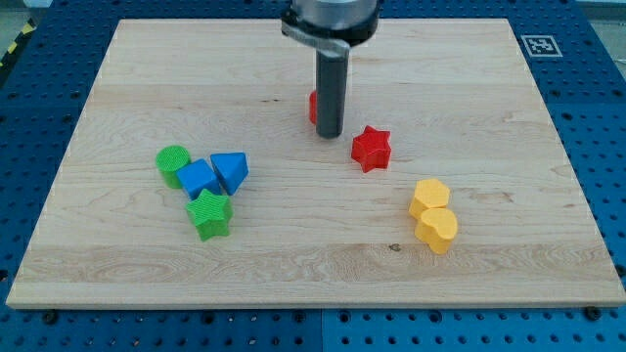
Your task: Move the red circle towards top center of the board
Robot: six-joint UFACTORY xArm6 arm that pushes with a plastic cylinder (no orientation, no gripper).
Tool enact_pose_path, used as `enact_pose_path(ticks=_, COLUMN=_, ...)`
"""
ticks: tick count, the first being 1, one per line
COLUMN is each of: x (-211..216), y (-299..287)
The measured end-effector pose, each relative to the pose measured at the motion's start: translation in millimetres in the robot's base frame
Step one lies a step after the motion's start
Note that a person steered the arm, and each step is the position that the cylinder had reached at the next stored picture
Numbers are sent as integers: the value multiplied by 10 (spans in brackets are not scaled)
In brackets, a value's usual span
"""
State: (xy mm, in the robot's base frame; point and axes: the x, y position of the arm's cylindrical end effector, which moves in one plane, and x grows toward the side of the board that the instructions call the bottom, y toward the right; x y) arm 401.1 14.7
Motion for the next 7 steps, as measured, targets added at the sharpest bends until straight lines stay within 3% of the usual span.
enact_pose_path(ticks=3, x=-935, y=-66)
enact_pose_path(ticks=7, x=-1099, y=-786)
